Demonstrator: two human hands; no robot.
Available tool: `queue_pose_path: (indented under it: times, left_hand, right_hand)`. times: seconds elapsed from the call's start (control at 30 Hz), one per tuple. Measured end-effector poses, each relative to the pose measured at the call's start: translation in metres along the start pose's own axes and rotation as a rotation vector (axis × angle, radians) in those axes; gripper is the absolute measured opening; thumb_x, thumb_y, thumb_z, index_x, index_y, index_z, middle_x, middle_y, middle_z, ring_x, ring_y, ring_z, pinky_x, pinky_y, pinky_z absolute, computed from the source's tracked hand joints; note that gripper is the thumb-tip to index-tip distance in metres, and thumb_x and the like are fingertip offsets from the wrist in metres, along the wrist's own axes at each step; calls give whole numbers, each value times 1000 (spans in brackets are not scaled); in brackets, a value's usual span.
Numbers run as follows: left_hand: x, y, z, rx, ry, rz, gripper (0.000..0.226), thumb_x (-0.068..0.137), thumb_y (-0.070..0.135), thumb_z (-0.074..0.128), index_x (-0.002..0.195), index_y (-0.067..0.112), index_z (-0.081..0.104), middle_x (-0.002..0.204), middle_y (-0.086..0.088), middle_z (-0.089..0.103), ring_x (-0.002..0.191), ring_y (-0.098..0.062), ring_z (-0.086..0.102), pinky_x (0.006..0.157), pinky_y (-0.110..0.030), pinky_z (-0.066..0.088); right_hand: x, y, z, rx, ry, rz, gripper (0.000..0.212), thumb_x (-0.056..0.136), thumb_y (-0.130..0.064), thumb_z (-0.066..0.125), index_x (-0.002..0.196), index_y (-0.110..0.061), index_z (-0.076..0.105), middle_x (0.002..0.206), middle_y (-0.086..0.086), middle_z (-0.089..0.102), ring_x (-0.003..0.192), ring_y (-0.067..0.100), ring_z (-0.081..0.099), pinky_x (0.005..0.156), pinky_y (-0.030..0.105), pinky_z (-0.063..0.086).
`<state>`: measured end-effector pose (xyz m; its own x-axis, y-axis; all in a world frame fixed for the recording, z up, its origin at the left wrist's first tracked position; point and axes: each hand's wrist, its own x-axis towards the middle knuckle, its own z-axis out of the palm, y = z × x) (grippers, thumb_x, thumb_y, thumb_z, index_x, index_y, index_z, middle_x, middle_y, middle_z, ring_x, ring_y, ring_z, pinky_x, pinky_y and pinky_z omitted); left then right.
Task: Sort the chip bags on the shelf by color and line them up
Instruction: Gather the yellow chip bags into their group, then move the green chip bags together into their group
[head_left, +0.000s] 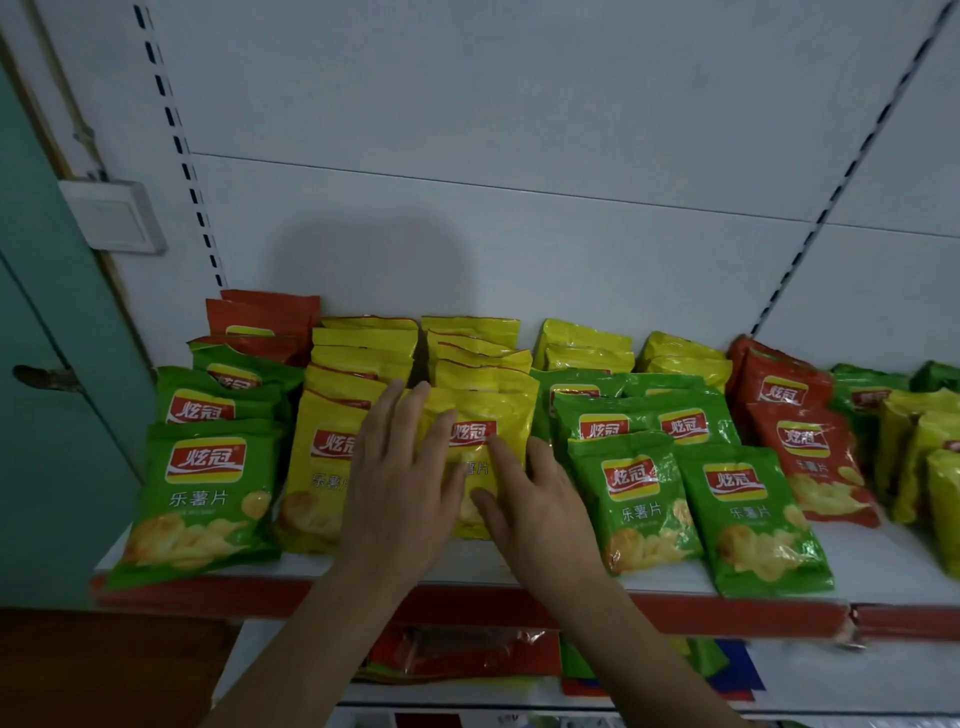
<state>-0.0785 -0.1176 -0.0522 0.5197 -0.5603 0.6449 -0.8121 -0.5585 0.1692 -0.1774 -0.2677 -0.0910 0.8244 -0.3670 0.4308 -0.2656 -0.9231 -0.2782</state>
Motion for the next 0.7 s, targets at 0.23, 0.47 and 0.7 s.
queue_pose_path:
  times: [0.23, 0.47, 0.7]
  left_hand:
    - [-16, 1, 11, 255, -262, 61, 63, 103, 54, 51, 155, 18, 50, 172, -12, 27, 162, -37, 4, 125, -66, 13]
    - [-22, -2, 18, 260, -300, 55, 59, 101, 52, 49, 146, 15, 60, 167, -14, 37, 160, -41, 15, 123, -69, 16]
    - [-24, 5, 18, 203, -236, 38, 55, 101, 47, 50, 145, 16, 61, 165, -17, 38, 160, -40, 17, 122, -70, 16]
  right_hand:
    - [-4, 0, -5, -296, -35, -37, 71, 101, -69, 40, 160, -30, 40, 170, 25, 24, 158, 46, 18, 125, 56, 33]
    - [-1, 2, -14, -371, -138, -93, 69, 104, -68, 36, 162, -31, 37, 174, 15, 22, 163, 41, 4, 130, 57, 18]
    - [-16, 13, -42, -264, 45, 54, 61, 110, -57, 37, 161, -23, 42, 168, 15, 35, 160, 38, 20, 125, 58, 31]
